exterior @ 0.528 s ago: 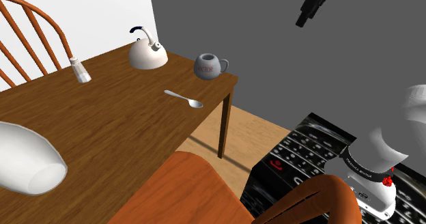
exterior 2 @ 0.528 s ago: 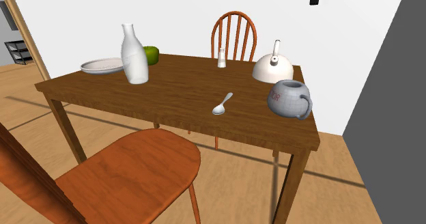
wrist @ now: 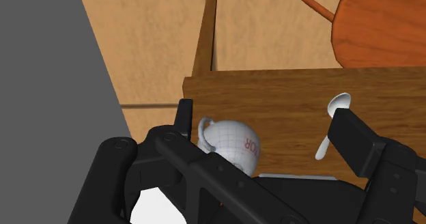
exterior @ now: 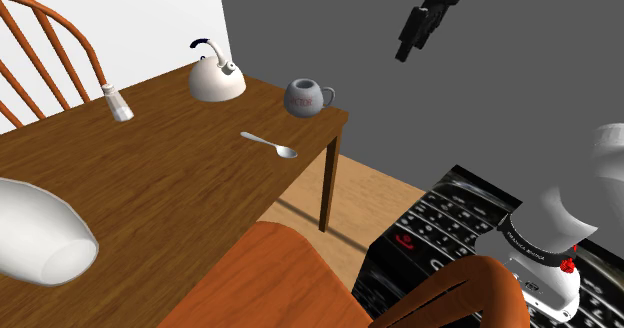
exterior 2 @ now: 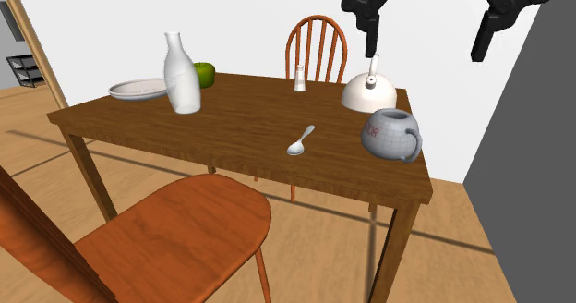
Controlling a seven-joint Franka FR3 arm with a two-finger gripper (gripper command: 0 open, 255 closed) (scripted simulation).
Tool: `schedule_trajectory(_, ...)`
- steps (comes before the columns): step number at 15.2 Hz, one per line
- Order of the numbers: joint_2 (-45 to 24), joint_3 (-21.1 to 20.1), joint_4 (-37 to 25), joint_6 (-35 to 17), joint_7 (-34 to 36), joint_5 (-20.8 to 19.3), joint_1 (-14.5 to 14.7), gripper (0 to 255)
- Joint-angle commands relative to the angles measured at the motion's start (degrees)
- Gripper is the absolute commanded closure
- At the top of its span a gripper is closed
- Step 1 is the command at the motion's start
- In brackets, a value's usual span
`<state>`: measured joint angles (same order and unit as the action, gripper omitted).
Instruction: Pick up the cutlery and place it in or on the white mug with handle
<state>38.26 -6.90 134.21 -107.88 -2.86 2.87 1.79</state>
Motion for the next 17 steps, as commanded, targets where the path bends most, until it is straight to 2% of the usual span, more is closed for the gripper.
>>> schedule_trajectory(1,-2.4,-1.5,0.5,-3.1,1.9,0.9,0.4,0)
schedule_trajectory(10,-17.1,-8.1,-1.7,-16.3,10.1,2.6,1.4,0)
schedule_trajectory(17,-31.0,-12.7,-7.7,-24.7,17.6,0.0,1.7,0)
